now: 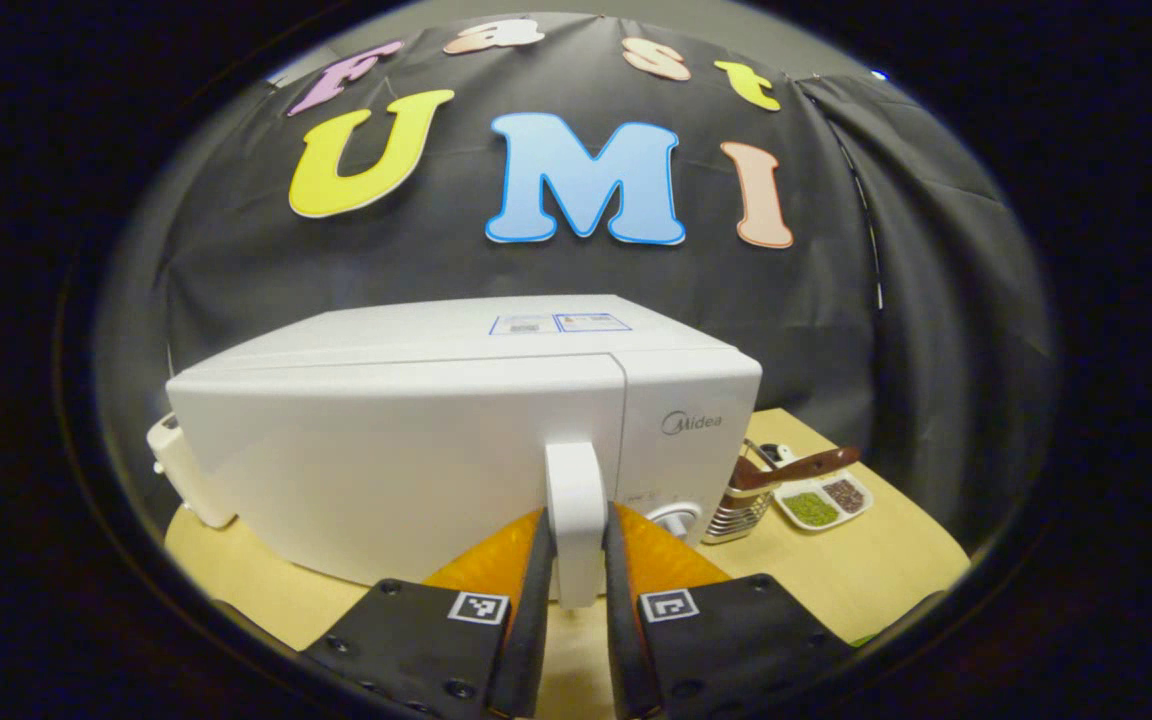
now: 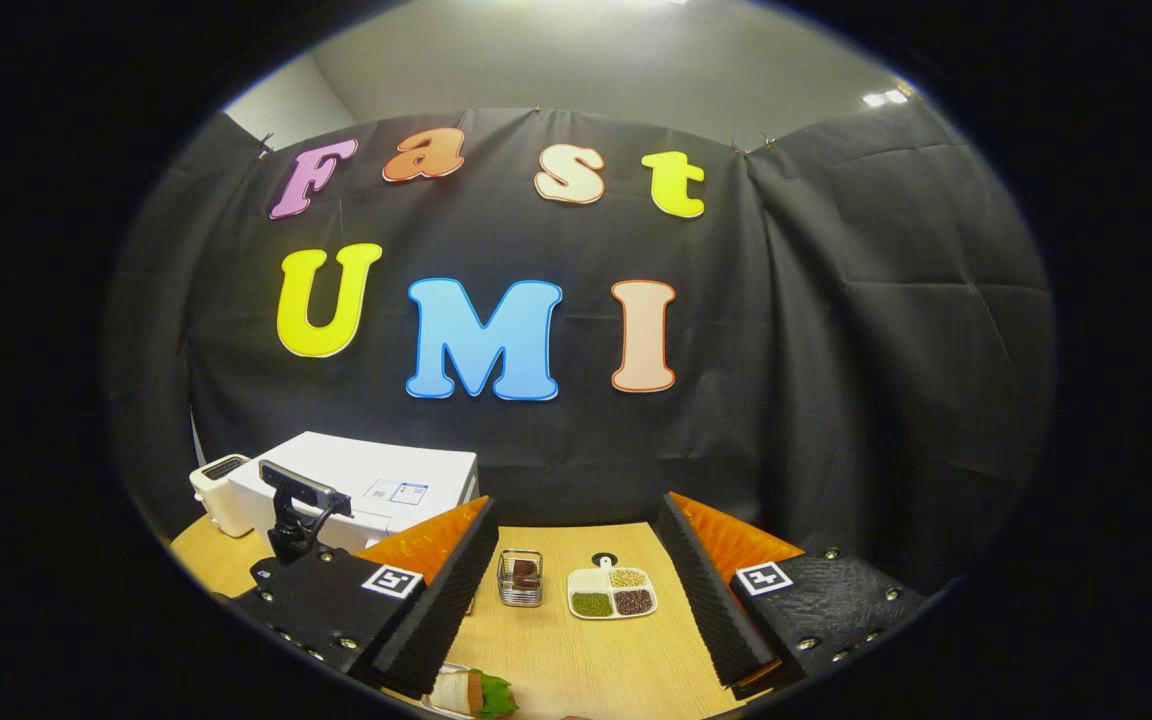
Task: Open the microwave oven with the left hand, put the food in, and close the microwave oven.
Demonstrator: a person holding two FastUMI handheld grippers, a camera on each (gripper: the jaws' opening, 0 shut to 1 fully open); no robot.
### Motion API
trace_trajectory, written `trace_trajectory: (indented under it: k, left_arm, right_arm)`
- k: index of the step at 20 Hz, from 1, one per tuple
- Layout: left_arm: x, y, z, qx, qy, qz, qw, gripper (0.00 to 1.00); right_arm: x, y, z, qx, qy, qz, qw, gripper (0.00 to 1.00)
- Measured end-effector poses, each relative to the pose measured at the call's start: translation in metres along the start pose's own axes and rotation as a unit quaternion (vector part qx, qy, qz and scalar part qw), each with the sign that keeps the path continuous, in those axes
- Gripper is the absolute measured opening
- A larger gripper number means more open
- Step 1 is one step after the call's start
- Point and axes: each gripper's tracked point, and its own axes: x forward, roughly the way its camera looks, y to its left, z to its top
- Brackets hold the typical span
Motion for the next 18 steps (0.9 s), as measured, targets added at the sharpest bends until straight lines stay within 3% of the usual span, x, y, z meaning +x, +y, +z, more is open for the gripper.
trace_trajectory:
  k: [6, 9, 11, 14, 18]
  left_arm:
    - [-0.01, -0.001, 0.003, 0.002, 0.013, -0.02, 1.0, 0.11]
    - [-0.028, -0.002, -0.01, -0.029, 0.037, -0.027, 0.999, 0.11]
    - [-0.063, 0.001, -0.019, -0.004, 0.02, -0.029, 0.999, 0.12]
    - [-0.105, 0.008, -0.033, -0.001, 0.029, -0.061, 0.998, 0.1]
    - [-0.135, 0.02, -0.045, 0.032, 0.047, -0.099, 0.993, 0.11]
  right_arm:
    - [0.002, 0.009, 0.0, 0.003, 0.0, 0.016, 1.0, 0.98]
    - [-0.002, 0.012, -0.001, 0.0, 0.0, 0.024, 1.0, 0.98]
    - [-0.005, 0.009, 0.001, -0.003, -0.006, 0.026, 1.0, 0.98]
    - [-0.007, 0.02, -0.007, 0.005, -0.002, 0.044, 0.999, 0.98]
    - [-0.01, 0.049, -0.016, 0.015, 0.008, 0.093, 0.995, 0.98]
